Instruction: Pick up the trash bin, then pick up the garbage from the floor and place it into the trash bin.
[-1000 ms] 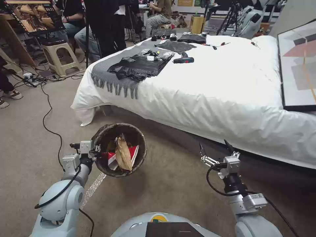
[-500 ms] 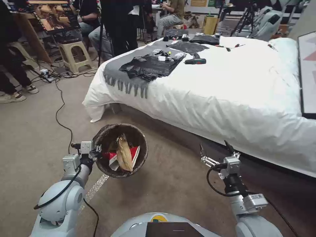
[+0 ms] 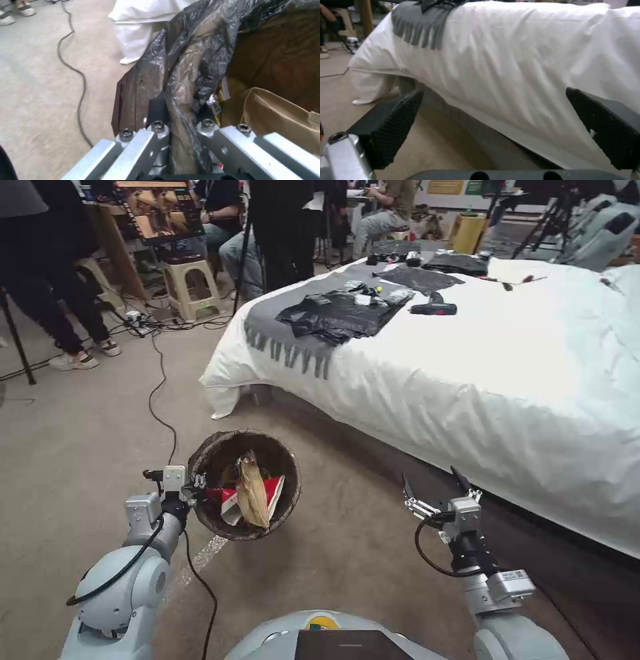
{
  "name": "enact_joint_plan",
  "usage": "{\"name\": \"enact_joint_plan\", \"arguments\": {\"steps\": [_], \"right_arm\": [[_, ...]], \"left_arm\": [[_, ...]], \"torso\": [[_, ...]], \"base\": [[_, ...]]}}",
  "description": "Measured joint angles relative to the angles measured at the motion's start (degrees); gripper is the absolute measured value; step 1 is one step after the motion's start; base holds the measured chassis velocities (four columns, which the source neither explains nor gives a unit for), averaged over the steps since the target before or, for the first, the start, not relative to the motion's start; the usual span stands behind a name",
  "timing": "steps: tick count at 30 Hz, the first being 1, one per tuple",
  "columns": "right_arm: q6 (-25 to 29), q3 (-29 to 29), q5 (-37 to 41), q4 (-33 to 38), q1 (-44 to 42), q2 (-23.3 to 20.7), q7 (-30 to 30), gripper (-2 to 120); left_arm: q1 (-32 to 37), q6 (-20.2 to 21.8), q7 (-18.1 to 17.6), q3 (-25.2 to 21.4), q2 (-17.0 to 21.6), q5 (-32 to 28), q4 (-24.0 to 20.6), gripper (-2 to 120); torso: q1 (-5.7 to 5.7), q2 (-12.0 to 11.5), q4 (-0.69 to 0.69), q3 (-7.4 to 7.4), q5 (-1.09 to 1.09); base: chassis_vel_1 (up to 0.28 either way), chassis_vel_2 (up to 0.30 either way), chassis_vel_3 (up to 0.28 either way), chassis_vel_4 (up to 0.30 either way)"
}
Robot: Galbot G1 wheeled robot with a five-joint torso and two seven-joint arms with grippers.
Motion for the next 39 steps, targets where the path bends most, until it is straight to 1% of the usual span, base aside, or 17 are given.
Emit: {"name": "enact_joint_plan", "arguments": {"steps": [39], "right_arm": [[0.30, -0.88, -0.38, -0.43, 0.26, 0.52, 0.03, 100]], "left_arm": [[0.55, -0.63, 0.34, -0.47, -1.01, -0.07, -0.66, 3]], "torso": [[0.00, 0.00, 0.01, 0.00, 0.00]], "base": [[0.094, 0.097, 0.096, 0.097]]}}
